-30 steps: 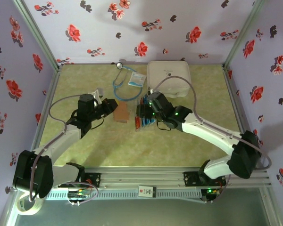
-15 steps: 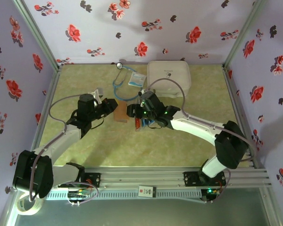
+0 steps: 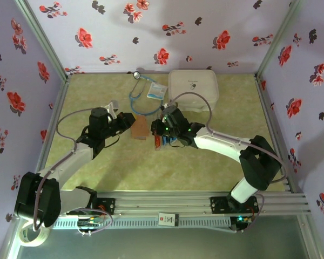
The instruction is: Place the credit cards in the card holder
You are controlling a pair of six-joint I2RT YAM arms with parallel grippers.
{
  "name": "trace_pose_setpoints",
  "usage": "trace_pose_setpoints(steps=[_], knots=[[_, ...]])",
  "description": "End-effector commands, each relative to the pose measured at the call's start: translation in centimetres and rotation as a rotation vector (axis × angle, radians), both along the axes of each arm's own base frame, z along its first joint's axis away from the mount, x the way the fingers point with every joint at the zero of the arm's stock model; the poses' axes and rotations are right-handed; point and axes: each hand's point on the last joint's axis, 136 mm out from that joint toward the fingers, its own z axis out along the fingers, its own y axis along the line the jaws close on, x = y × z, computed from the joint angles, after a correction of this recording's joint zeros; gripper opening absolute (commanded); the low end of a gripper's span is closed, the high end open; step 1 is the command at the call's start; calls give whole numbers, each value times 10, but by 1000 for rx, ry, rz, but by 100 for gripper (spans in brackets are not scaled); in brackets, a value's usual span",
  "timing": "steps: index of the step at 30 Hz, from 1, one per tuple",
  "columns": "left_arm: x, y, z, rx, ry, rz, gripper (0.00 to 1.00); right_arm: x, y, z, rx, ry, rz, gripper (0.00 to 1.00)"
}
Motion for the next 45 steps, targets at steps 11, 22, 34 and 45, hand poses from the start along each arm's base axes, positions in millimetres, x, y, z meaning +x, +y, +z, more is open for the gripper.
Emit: trace_pose_setpoints(steps=[11, 22, 34, 45], knots=[[-1, -4, 6, -34, -29, -7, 0, -3, -3, -1, 33, 12, -6, 19], [-5, 0, -19, -7, 9, 13, 15, -8, -2, 35, 101, -26, 18, 0], [-9, 2, -55, -12, 51, 20, 49, -22, 13, 66, 201, -22, 89, 0], [-11, 1, -65, -47, 44, 19, 59, -24, 20, 56, 211, 4, 94, 0]])
